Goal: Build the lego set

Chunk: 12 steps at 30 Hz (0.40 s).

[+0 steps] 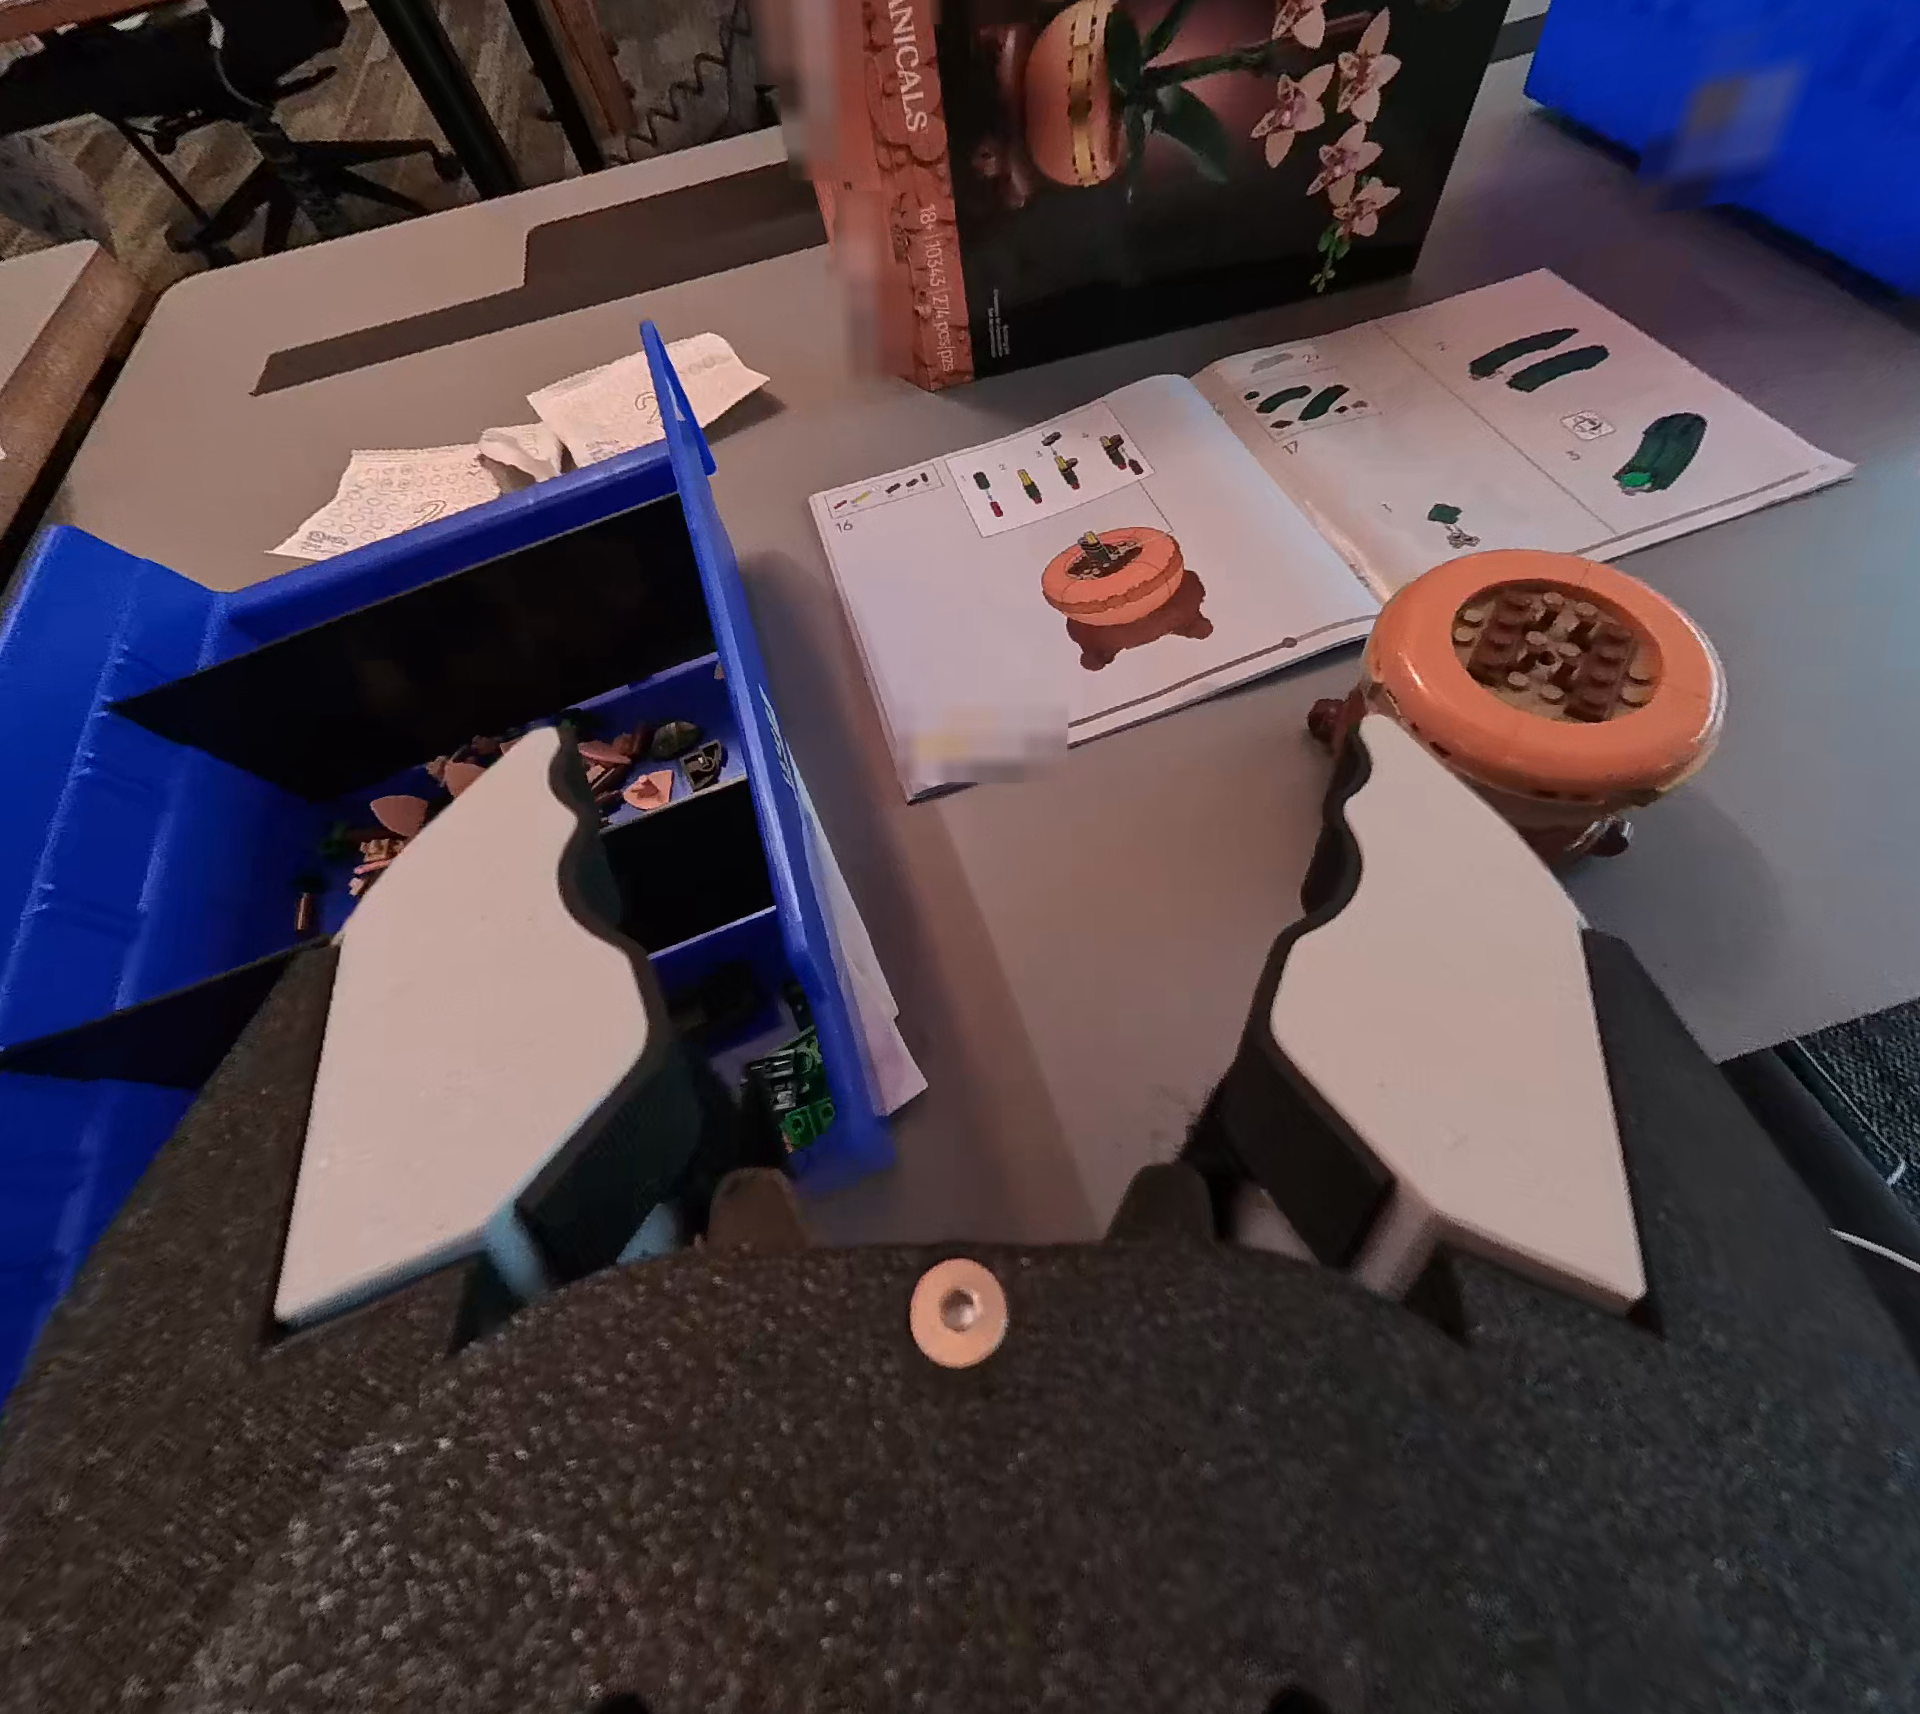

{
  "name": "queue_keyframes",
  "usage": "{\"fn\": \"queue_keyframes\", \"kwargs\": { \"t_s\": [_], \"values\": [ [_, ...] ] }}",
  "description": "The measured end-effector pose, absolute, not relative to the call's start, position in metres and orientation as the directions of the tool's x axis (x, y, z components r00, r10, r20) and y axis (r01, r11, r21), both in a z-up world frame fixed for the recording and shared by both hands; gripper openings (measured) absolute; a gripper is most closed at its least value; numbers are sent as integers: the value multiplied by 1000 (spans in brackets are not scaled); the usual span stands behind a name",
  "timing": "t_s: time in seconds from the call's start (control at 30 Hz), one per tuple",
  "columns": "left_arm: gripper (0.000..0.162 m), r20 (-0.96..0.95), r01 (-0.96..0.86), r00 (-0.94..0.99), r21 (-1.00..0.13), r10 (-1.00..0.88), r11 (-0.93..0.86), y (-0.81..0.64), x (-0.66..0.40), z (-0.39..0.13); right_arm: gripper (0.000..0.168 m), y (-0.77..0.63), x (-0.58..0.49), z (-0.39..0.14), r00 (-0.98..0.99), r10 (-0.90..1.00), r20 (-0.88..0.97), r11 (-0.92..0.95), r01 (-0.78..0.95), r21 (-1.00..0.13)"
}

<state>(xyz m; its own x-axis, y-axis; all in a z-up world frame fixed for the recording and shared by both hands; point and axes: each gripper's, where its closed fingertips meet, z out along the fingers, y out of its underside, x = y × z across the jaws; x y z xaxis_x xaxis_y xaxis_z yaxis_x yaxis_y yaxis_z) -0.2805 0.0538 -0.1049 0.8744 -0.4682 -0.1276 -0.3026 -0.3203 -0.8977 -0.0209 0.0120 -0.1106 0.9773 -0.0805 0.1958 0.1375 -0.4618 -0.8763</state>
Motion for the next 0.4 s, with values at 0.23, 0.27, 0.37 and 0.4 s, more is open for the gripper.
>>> {"fn": "queue_keyframes", "kwargs": {
  "t_s": [0.23,0.27,0.37,0.4],
  "values": [
    [131,-125,-293,879,-903,-461,-313,51,-284,-103,132,10,-21,-108,979,-89,185,-449,126,-884],
    [131,-125,-289,880,-906,-458,-310,50,-284,-101,133,9,-22,-106,979,-91,185,-447,126,-885],
    [131,-133,-287,885,-911,-447,-297,49,-287,-97,133,8,-24,-104,978,-88,190,-447,132,-885],
    [131,-132,-286,884,-912,-448,-295,49,-287,-96,133,8,-24,-104,978,-88,190,-446,132,-885]
  ]
}}
